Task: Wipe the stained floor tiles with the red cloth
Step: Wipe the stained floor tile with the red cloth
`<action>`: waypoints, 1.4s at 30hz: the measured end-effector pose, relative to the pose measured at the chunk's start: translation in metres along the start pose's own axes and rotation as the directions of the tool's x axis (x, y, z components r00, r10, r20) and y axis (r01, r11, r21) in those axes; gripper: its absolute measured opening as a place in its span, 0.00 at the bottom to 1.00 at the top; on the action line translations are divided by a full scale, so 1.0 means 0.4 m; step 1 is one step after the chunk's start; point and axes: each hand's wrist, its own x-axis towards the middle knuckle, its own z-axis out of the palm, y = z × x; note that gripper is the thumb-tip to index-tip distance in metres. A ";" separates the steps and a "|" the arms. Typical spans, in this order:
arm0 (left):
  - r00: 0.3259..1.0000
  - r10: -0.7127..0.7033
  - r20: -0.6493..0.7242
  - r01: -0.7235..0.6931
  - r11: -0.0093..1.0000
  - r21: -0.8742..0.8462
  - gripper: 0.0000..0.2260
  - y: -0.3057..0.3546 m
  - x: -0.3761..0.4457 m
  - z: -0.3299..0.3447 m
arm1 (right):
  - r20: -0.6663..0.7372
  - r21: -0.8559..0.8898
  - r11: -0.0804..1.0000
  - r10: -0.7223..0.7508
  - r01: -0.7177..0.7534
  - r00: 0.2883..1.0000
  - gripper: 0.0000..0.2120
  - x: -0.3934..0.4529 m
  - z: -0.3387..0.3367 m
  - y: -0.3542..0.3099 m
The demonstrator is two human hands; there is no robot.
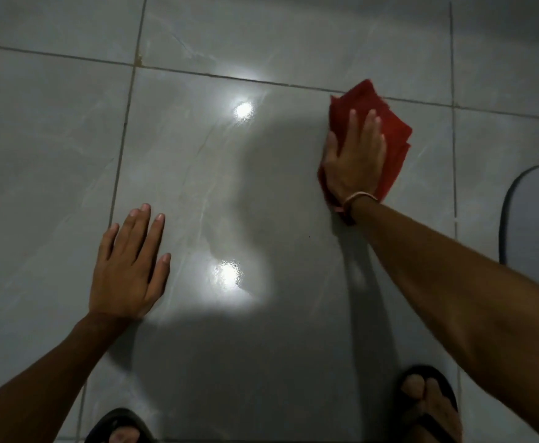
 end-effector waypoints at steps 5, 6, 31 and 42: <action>1.000 0.000 0.018 0.000 1.000 0.006 0.30 -0.008 -0.005 0.006 | 0.219 0.135 0.639 -0.765 0.758 0.606 0.30 -0.421 0.068 -0.042; 1.000 0.000 0.014 0.000 1.000 0.005 0.30 -0.007 -0.004 0.006 | 0.289 0.169 0.544 -0.824 0.822 0.487 0.31 -0.497 0.061 0.002; 1.000 0.018 -0.014 -0.018 1.000 0.008 0.30 0.004 -0.002 -0.005 | 0.232 -0.046 0.873 -0.464 0.486 0.855 0.30 -0.206 -0.034 0.186; 1.000 0.007 0.006 -0.008 1.000 0.017 0.31 0.000 0.000 -0.006 | 0.187 0.085 0.736 -0.674 0.672 0.715 0.30 -0.301 0.060 -0.083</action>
